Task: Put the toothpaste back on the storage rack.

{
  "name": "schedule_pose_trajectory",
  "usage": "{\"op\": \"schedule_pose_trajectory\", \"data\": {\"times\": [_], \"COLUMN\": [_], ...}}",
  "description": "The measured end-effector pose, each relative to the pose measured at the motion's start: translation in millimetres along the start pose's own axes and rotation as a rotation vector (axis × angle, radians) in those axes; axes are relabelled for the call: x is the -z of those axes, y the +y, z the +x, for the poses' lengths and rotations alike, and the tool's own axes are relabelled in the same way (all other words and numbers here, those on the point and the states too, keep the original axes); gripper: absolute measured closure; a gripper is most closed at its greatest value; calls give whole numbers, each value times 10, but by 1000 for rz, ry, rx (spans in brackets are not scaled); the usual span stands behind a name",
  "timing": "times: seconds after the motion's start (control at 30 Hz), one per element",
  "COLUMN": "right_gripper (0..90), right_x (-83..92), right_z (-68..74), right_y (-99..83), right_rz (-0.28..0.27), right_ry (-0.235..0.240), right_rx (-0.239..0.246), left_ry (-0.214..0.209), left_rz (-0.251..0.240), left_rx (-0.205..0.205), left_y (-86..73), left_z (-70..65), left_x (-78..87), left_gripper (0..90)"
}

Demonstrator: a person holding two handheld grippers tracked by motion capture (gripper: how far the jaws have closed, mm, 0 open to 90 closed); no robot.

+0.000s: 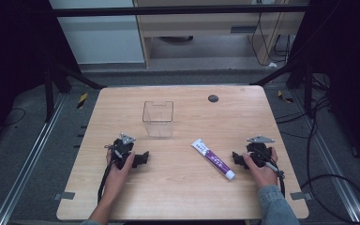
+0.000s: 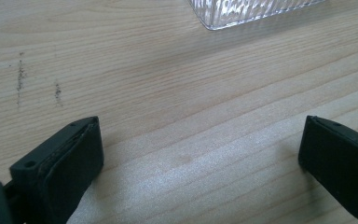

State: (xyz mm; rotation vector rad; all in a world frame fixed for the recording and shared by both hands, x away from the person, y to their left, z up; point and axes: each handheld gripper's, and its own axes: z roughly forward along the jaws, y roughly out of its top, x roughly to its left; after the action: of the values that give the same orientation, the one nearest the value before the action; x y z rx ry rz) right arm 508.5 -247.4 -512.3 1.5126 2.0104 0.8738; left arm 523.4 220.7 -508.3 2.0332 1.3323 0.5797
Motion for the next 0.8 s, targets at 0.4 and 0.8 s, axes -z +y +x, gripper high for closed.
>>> {"op": "schedule_pose_trajectory", "data": {"times": [0.4,0.8], "right_gripper": [121,292], "right_x": [344,597], "right_z": [162,606], "right_y": [225,483], "right_rz": [-35,39], "right_ry": [51,164], "right_rx": [76,236], "left_ry": [-1,-15], "left_rz": [0,-2], "left_rx": [1,-11], "left_y": [-12,-17], "left_z": [0,25], "left_x": [12,15], "left_gripper": [0,0]}}
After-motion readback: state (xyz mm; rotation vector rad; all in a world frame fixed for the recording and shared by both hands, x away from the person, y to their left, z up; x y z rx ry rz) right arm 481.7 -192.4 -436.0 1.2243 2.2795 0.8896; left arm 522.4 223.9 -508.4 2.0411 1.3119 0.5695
